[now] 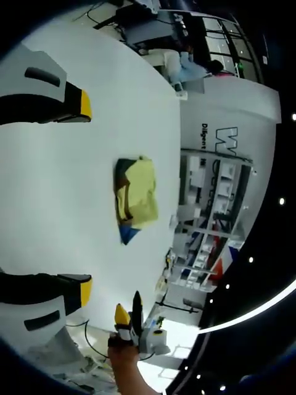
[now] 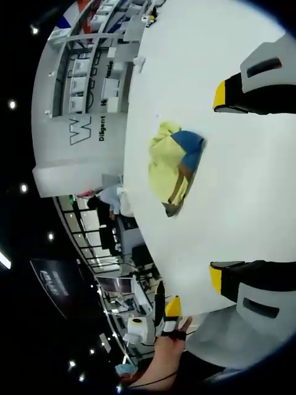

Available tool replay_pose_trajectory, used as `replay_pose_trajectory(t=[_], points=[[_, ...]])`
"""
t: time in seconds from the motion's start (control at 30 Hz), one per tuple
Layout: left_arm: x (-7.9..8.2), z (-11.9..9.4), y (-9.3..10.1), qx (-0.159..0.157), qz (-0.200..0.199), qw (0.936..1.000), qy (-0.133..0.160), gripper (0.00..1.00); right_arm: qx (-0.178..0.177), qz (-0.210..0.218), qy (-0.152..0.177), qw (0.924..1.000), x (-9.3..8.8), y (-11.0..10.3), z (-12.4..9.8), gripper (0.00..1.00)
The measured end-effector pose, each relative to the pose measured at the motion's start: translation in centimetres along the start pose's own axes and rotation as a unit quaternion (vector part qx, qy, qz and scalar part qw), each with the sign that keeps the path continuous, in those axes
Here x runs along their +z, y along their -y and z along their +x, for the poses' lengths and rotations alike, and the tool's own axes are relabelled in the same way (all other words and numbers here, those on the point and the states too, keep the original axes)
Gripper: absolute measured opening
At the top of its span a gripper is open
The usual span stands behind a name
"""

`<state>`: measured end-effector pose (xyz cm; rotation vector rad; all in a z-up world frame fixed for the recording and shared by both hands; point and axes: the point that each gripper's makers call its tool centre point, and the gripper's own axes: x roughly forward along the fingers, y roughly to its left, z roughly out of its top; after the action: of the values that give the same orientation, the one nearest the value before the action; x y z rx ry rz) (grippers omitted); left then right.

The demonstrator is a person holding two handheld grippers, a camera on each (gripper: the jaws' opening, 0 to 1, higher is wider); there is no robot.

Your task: Fold the garment on the visible template until the final outline fits inside the template.

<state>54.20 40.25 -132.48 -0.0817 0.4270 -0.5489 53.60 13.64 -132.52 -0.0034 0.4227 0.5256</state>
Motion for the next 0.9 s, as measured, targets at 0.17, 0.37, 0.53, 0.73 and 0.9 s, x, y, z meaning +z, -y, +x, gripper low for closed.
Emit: replay_pose_trajectory(t=[0.17,0.37,0.53,0.73,0.9], points=[[-0.1,-0.03,-0.13,0.0,0.0,1.0,-0.001,0.99,0.0,0.0,0.0,1.0,0.0,-0.08,0.11,0.99],[-0.13,-0.08,-0.22,-0.001,0.0,1.0,0.0,0.99,0.0,-0.001,0.001,1.0,0.07,-0.29,0.17,0.99],[-0.07,-0.14,-0.3,-0.002,0.002,1.0,0.001,0.99,0.0,-0.002,0.001,1.0,0.16,-0.35,0.17,0.99],[-0.08,-0.25,-0.45,-0.003,0.004,1.0,0.0,0.99,0.0,-0.003,0.003,1.0,0.4,-0.54,0.3,0.99],[0.0,-0.29,-0.58,-0.003,0.005,1.0,0.001,0.98,0.0,-0.005,0.004,1.0,0.54,-0.67,0.41,0.99]])
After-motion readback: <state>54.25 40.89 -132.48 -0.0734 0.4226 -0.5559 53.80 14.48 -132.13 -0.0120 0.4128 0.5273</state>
